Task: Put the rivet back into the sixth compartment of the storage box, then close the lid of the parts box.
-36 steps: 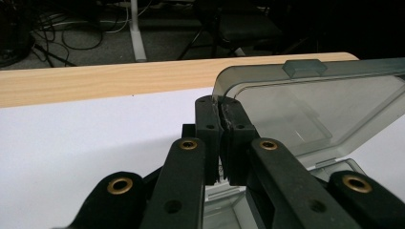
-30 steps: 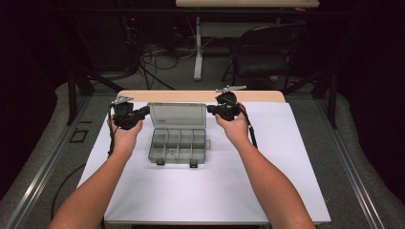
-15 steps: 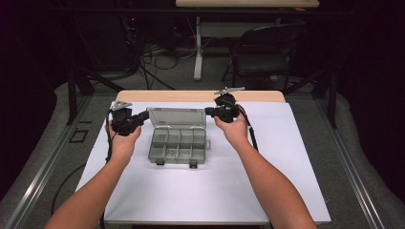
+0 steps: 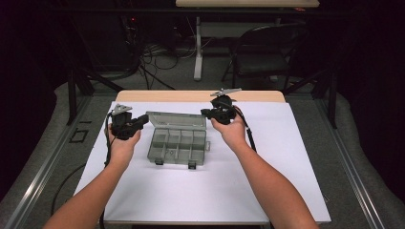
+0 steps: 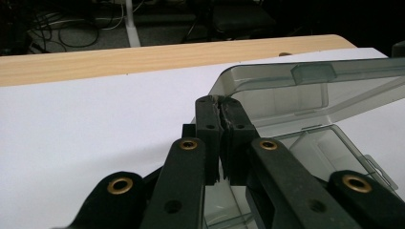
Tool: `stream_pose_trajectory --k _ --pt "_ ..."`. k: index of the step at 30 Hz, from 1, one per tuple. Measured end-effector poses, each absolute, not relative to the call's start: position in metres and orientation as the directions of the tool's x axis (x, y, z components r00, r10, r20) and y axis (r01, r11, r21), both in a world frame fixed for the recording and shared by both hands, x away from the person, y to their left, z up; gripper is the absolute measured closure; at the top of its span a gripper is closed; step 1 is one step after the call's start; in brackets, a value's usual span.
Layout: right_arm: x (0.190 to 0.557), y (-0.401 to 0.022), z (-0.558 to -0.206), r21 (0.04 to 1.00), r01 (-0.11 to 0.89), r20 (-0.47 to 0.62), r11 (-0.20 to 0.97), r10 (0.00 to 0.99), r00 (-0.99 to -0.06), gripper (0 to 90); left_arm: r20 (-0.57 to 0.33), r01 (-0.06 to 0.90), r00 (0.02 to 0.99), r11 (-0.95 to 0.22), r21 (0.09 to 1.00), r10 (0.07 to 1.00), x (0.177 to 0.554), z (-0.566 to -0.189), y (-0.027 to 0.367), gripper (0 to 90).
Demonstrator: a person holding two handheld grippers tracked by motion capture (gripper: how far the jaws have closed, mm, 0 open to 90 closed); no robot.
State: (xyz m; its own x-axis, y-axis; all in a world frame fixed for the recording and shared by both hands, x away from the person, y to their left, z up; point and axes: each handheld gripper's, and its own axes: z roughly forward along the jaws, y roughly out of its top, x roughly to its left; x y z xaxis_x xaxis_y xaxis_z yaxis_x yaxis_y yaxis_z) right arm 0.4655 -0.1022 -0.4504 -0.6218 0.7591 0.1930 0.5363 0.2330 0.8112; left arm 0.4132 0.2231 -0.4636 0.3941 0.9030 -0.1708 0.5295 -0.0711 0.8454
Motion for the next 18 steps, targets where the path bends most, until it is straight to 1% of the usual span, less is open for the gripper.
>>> stream_pose_trajectory --k 11,13,15,18 --pt "0.463 -0.099 -0.452 0.812 0.531 0.196 0.243 0.743 -0.640 90.0 -0.188 0.553 0.396 -0.070 0.830 0.899 0.404 -0.466 0.225 86.3" --pt "0.461 -0.098 -0.452 0.807 0.538 0.204 0.243 0.740 -0.641 90.0 -0.202 0.562 0.401 -0.066 0.824 0.894 0.403 -0.468 0.226 84.4" --pt "0.460 -0.099 -0.453 0.808 0.536 0.205 0.243 0.737 -0.644 90.0 -0.233 0.575 0.405 -0.049 0.817 0.884 0.402 -0.469 0.227 78.8" --pt "0.458 -0.100 -0.453 0.808 0.535 0.205 0.246 0.734 -0.647 90.0 -0.245 0.589 0.410 -0.050 0.807 0.879 0.395 -0.471 0.229 77.6"
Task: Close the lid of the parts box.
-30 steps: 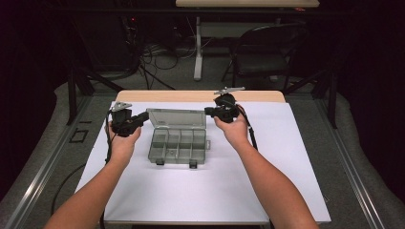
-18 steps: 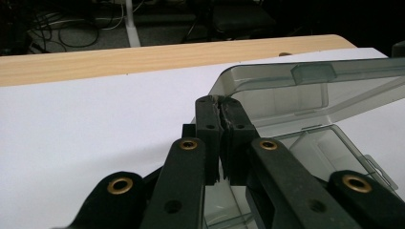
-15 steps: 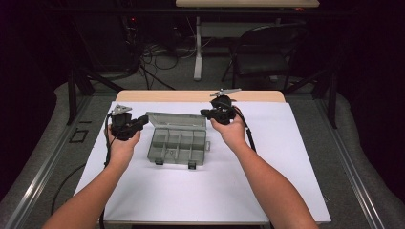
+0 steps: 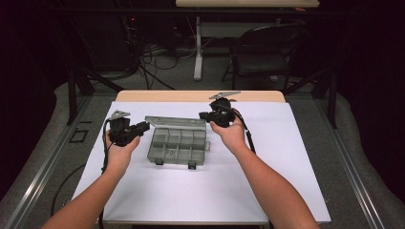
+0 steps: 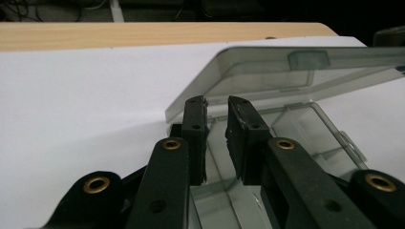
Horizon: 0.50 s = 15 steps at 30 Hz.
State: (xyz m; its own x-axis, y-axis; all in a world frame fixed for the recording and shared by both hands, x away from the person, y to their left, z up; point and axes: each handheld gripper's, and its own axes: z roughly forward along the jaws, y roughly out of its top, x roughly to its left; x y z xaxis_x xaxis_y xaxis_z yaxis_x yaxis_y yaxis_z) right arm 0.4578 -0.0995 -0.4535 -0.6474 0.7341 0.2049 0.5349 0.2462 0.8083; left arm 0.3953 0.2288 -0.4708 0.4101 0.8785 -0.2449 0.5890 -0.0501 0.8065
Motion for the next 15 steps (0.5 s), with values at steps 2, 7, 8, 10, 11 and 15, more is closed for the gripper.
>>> stream_pose_trajectory --k 2,7,8,10,11,15 --pt "0.457 -0.100 -0.454 0.808 0.536 0.207 0.246 0.732 -0.649 90.0 -0.249 0.598 0.417 -0.058 0.800 0.874 0.391 -0.472 0.230 77.6" --pt "0.454 -0.100 -0.456 0.805 0.535 0.200 0.256 0.731 -0.652 90.0 -0.262 0.617 0.422 -0.063 0.784 0.868 0.379 -0.478 0.228 82.4" --pt "0.454 -0.100 -0.456 0.805 0.536 0.202 0.256 0.731 -0.652 90.0 -0.270 0.621 0.437 -0.071 0.781 0.858 0.379 -0.479 0.227 83.4" --pt "0.453 -0.099 -0.457 0.806 0.536 0.207 0.250 0.730 -0.652 90.0 -0.274 0.611 0.464 -0.081 0.787 0.842 0.378 -0.479 0.223 85.2" --pt "0.454 -0.099 -0.458 0.807 0.533 0.205 0.253 0.727 -0.655 90.0 -0.274 0.610 0.479 -0.091 0.787 0.834 0.378 -0.478 0.220 85.9" --pt "0.451 -0.099 -0.461 0.804 0.538 0.212 0.252 0.725 -0.656 90.0 -0.287 0.602 0.514 -0.102 0.792 0.808 0.377 -0.477 0.206 86.8"
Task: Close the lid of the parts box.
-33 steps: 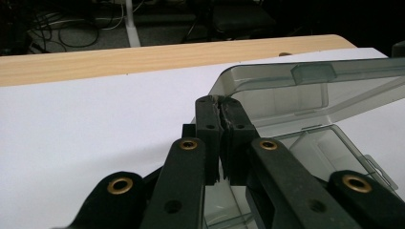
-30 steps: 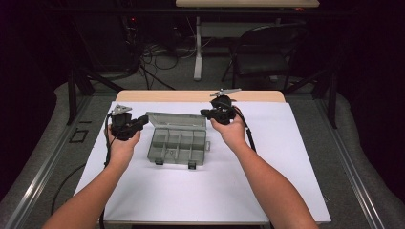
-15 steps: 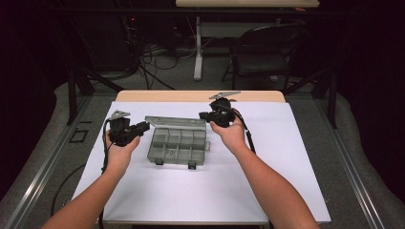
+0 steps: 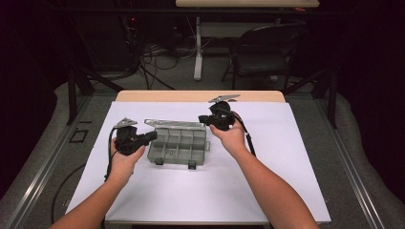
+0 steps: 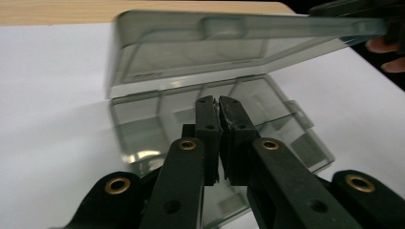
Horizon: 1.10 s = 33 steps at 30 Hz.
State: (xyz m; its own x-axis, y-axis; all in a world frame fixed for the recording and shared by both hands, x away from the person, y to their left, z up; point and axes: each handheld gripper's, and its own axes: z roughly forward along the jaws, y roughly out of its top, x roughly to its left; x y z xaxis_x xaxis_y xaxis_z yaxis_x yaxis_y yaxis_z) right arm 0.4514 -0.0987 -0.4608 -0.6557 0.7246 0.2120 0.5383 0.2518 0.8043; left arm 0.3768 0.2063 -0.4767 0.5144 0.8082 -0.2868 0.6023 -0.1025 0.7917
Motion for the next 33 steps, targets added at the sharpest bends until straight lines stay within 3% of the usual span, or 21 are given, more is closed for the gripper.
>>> stream_pose_trajectory --k 11,33 --pt "0.447 -0.100 -0.464 0.805 0.539 0.220 0.249 0.718 -0.661 90.0 -0.286 0.594 0.561 -0.137 0.793 0.777 0.382 -0.481 0.164 89.4" --pt "0.437 -0.099 -0.488 0.786 0.559 0.243 0.264 0.700 -0.672 90.0 -0.307 0.602 0.576 -0.139 0.786 0.757 0.366 -0.495 0.160 90.0"
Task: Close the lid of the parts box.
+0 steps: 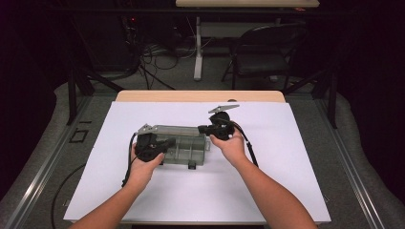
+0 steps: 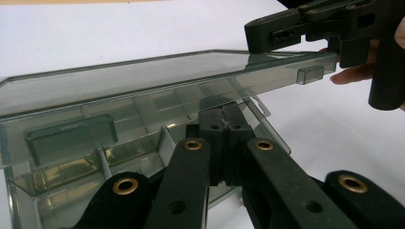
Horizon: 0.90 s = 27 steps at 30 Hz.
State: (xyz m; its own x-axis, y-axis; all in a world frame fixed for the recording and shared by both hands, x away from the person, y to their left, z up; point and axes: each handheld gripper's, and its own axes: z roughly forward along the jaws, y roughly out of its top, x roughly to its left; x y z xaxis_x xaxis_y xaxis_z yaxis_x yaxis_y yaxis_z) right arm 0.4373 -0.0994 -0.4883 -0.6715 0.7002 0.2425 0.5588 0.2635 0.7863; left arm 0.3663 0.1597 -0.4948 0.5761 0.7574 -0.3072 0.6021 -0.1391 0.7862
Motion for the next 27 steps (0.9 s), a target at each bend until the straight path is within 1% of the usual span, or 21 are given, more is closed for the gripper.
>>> stream_pose_trajectory --k 19,21,27 --pt "0.433 -0.102 -0.501 0.781 0.571 0.262 0.254 0.696 -0.668 90.0 -0.318 0.623 0.587 -0.164 0.765 0.745 0.358 -0.512 0.154 89.9" --pt "0.433 -0.102 -0.502 0.780 0.573 0.266 0.251 0.696 -0.667 90.0 -0.308 0.621 0.589 -0.174 0.764 0.747 0.356 -0.513 0.153 89.9" --pt "0.432 -0.103 -0.504 0.775 0.577 0.266 0.257 0.696 -0.667 90.0 -0.316 0.627 0.604 -0.193 0.754 0.732 0.347 -0.515 0.152 89.1"
